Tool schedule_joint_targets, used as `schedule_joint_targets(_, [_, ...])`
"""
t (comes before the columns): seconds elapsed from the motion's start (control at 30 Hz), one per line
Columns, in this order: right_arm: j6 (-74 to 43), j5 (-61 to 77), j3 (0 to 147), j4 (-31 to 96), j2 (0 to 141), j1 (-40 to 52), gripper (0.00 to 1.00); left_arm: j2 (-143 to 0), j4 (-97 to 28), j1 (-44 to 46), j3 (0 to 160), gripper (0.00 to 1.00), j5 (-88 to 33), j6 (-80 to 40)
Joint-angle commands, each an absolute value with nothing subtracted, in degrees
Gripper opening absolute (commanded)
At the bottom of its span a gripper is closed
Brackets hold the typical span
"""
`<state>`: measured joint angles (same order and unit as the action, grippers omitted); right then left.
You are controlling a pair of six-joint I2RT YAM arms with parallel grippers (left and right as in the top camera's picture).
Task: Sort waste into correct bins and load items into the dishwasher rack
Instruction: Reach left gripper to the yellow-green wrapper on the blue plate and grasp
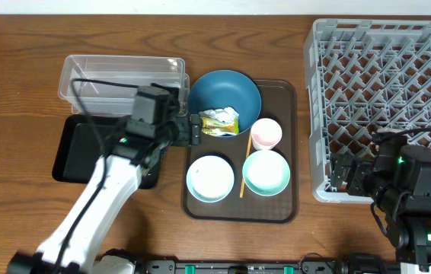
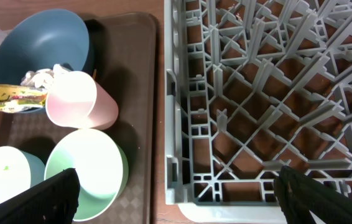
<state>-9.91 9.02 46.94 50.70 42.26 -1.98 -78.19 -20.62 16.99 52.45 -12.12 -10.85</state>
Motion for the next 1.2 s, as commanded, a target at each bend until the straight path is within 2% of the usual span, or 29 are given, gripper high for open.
schedule_joint_targets(0.0, [-9.17, 8.80, 48.29, 50.57, 42.02, -2.39, 0.99, -82.41, -19.07, 17.93, 53.58, 0.85, -12.45, -11.25])
schedule_joint_targets(0.2, [-9.17, 8.80, 48.29, 50.57, 42.02, -2.39, 0.99, -87.85, -17.74, 18.26, 53.58, 0.73, -12.45, -11.27])
schedule_joint_targets(0.33, [-9.17, 8.80, 48.29, 50.57, 42.02, -2.39, 0.99, -89.32, -16.84, 18.26, 53.58, 0.70, -12.45, -11.27])
schedule_joint_targets(0.47, [-9.17, 8.80, 48.29, 50.57, 42.02, -2.39, 0.99, -89.93, -15.92, 18.26, 53.58, 0.56, -12.45, -11.27])
schedule_joint_targets(1.17, [-9.17, 8.80, 48.29, 50.57, 42.02, -2.39, 0.99, -92.36, -13.63, 18.35, 53.36, 0.55, -12.47, -11.29])
